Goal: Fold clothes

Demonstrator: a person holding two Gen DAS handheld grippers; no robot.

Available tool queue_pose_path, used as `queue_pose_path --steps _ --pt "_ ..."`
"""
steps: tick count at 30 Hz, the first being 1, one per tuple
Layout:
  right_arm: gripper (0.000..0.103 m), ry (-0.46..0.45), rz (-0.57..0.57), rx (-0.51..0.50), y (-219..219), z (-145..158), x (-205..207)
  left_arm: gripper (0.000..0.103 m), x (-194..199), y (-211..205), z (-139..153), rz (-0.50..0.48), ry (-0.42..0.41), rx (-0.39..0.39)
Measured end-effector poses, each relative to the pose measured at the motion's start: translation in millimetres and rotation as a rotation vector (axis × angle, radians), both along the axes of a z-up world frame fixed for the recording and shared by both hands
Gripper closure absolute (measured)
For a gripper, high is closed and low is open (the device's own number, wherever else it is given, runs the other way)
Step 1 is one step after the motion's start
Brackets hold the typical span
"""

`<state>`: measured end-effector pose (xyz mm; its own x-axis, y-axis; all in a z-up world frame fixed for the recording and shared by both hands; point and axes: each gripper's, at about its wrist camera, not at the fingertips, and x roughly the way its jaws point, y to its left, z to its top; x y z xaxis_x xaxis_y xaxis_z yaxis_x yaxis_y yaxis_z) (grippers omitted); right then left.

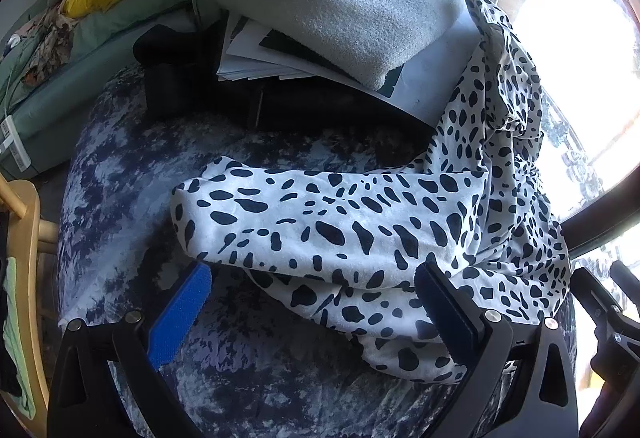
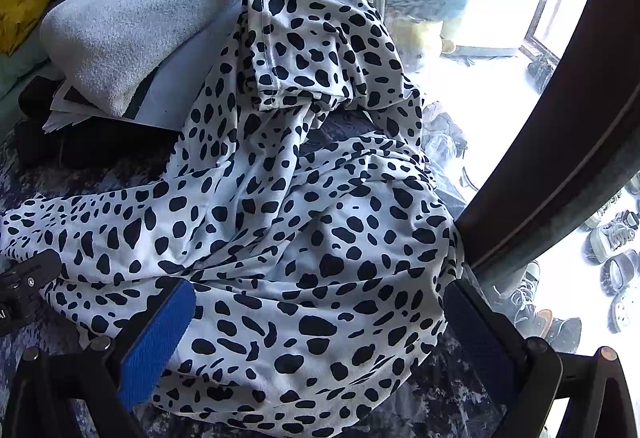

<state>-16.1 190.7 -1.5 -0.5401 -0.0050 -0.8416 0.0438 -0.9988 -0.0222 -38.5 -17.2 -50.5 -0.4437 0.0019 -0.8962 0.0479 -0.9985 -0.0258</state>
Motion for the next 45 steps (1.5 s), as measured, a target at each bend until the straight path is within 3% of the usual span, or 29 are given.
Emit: queue_pose_path --steps 8,15,21,23,24,25,27,30,35,42,45 --pt "0.001 -0.004 -0.016 0.005 2 -3 -5 0.000 -5 -4 -9 0.008 -0.033 0.024" --pt "0.001 0.002 -0.021 0.010 4 -4 -9 0.000 -14 -14 -21 0.075 -0.090 0.165" --pt "0.001 0.011 -0.025 0.017 7 -3 -13 0.000 -26 -15 -31 0.118 -0.129 0.147" --pt "0.001 0.011 -0.024 0.018 8 -3 -15 0.005 -29 -17 -36 0.134 -0.148 0.168" --pt "0.001 0.008 -0.022 0.019 8 -3 -16 0.016 -30 -18 -38 0.139 -0.159 0.180" --pt "0.001 0.004 -0.023 0.021 7 -4 -18 0.044 -31 -19 -40 0.147 -0.173 0.194" --pt "0.001 -0.007 -0.018 0.022 8 -3 -15 0.074 -32 -21 -44 0.165 -0.200 0.222" --pt "0.001 -0.024 -0.007 0.021 8 -2 -8 0.091 -27 -17 -39 0.159 -0.213 0.212" --pt "0.001 -0.082 0.005 0.012 10 2 11 0.097 2 -12 -10 0.117 -0.195 0.146" --pt "0.001 -0.186 0.025 0.019 10 8 56 0.096 59 -39 32 0.041 -0.250 0.122" --pt "0.002 -0.237 0.023 -0.008 13 7 70 0.096 80 -45 58 0.019 -0.220 0.064"
